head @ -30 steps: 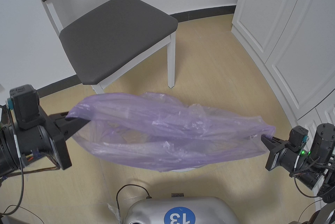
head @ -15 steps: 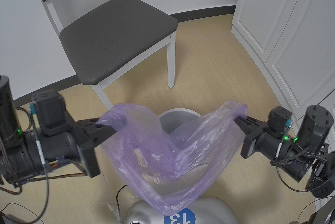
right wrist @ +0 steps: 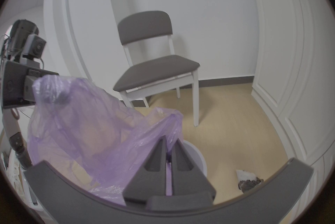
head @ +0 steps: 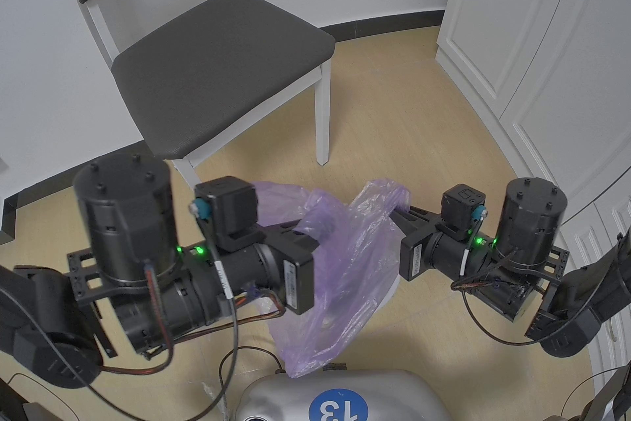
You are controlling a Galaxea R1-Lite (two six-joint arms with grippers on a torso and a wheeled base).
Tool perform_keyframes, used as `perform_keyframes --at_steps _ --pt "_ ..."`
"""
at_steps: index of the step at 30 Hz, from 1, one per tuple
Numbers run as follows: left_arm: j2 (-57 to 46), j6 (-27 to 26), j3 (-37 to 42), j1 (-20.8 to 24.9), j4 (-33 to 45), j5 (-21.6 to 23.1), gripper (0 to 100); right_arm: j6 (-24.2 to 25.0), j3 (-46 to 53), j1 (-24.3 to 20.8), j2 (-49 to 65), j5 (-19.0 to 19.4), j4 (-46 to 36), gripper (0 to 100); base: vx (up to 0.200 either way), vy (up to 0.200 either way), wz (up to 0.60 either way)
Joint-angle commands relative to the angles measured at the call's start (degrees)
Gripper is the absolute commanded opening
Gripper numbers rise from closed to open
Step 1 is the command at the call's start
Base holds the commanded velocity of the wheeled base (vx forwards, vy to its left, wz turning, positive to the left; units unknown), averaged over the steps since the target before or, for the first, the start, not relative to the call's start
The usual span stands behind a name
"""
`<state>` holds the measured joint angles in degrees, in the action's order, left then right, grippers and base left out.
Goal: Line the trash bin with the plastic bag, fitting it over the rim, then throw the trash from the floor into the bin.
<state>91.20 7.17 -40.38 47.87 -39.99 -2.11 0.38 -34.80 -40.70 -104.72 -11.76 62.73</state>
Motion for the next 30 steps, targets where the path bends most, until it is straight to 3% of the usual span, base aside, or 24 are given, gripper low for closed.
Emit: perform_keyframes --at_steps 1,6,13,30 --pt "6.0 0.2 -2.6 -2.0 -0.6 0.3 0 1.8 -0.5 4.0 -4.9 0.2 0.0 0 0.000 0.000 0.00" --pt "9.7 0.2 -4.6 -5.0 -2.3 0.4 0 2.1 -0.1 7.6 -6.4 2.1 0.1 0 0.000 0.000 0.00" --pt "13.7 2.6 -4.8 -7.3 -6.1 2.3 0 4.5 0.2 8.2 -8.7 2.8 2.7 0 0.000 0.000 0.00" --pt "13.0 3.2 -5.9 -2.0 -8.1 1.9 0 4.0 5.9 9.0 0.0 3.0 2.5 0 0.000 0.000 0.00"
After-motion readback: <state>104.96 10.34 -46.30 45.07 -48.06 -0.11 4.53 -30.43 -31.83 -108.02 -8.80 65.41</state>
